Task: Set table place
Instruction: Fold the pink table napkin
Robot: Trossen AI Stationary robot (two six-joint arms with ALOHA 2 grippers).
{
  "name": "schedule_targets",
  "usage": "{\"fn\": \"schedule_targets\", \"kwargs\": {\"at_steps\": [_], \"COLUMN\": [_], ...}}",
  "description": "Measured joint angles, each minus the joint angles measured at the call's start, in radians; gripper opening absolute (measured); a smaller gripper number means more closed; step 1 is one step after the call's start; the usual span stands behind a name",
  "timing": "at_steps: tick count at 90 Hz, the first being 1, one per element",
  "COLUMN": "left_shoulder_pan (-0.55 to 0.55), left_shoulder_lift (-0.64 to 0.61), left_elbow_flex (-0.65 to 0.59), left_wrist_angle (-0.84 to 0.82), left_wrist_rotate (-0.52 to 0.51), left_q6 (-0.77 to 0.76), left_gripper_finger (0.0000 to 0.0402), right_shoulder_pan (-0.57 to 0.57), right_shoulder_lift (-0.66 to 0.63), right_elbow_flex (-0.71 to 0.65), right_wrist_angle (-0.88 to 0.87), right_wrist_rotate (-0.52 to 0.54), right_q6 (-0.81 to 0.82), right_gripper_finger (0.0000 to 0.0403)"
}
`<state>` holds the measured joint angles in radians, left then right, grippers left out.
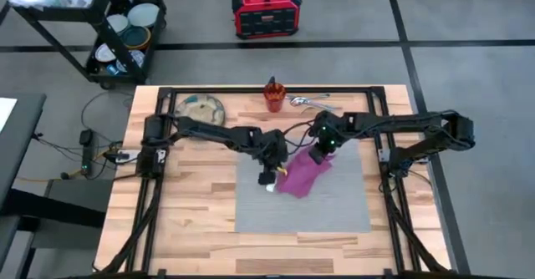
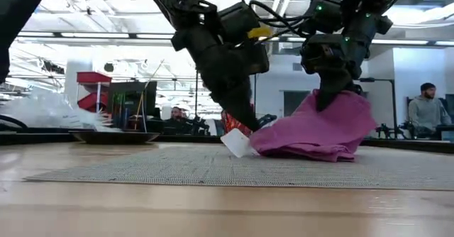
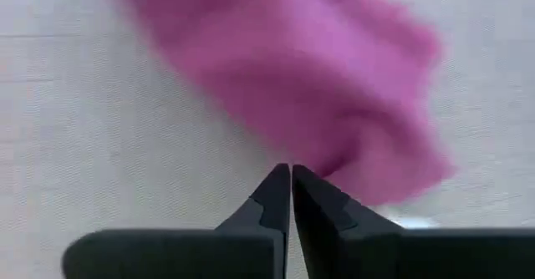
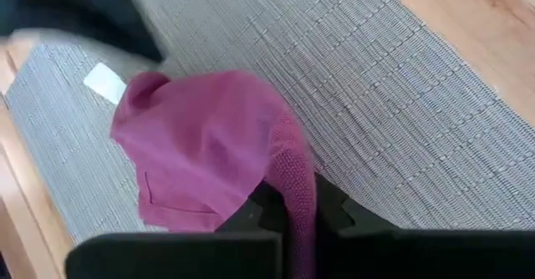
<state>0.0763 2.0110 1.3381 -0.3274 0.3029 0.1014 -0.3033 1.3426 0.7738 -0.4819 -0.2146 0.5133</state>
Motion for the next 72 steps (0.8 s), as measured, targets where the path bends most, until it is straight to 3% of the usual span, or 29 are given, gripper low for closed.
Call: {"fn": "schedule_targets", "kwargs": {"at_steps": [16,25,35,46,64,72], "left_shoulder_pan": [-0.075,-0.104,-0.116,-0.097,-0.065,-0.039], "left_shoulder_lift": [0.064,0.083,0.069,0.028,-0.035,-0.029], "left_elbow_flex": [0.008,0.001,0.002,0.003,0.004,0.003], "left_wrist_angle": [0.061,0.025,-0.001,-0.006,-0.013,-0.010], "left_wrist_rotate": [0.094,0.211,0.211,0.125,-0.146,-0.201], "left_q6": [-0.065,-0.115,-0.123,-0.126,-0.114,-0.097], "left_gripper_finger": [0.0000,0.0000,0.0000,0.0000,0.0000,0.0000], "right_shoulder_pan": [-0.048,-0.078,-0.107,-0.124,-0.126,-0.125], "right_shoulder_lift": [0.000,0.000,0.000,0.000,0.000,0.000], "right_elbow_flex": [0.001,0.000,0.001,0.001,0.001,0.001], "right_wrist_angle": [0.033,0.033,0.047,0.048,0.044,0.050], "right_wrist_rotate": [-0.034,-0.040,-0.050,-0.072,-0.072,-0.076], "right_q6": [-0.021,-0.035,-0.045,-0.051,-0.052,-0.051], "right_gripper_finger": [0.0000,0.0000,0.0000,0.0000,0.0000,0.0000]}}
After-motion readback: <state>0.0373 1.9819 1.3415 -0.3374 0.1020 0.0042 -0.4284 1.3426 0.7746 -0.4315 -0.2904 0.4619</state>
